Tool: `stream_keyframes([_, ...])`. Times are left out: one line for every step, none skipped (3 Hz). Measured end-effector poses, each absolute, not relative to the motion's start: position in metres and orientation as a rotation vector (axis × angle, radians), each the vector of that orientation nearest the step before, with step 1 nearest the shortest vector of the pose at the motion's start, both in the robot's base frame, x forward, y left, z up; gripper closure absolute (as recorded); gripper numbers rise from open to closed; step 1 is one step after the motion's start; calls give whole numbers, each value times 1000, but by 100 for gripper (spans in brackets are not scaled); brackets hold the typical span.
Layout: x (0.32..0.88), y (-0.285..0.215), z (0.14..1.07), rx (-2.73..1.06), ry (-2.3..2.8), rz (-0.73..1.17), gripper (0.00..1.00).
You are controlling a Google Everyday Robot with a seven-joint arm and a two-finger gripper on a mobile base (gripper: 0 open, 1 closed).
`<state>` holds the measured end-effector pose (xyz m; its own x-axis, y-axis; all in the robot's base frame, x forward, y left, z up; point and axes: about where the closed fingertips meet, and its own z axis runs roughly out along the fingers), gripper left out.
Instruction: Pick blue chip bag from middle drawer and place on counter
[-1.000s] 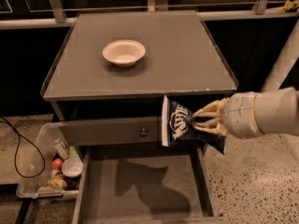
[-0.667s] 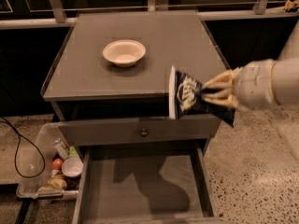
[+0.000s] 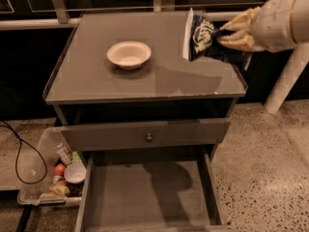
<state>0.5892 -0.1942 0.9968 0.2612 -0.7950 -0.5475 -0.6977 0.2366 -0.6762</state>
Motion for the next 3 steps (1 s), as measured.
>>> stream_keyframes([649, -195, 1005, -1445, 1493, -125, 100])
stream_keyframes([691, -196, 984, -1418, 1509, -114, 100])
stream_keyframes([709, -193, 946, -1406, 1519, -87, 100])
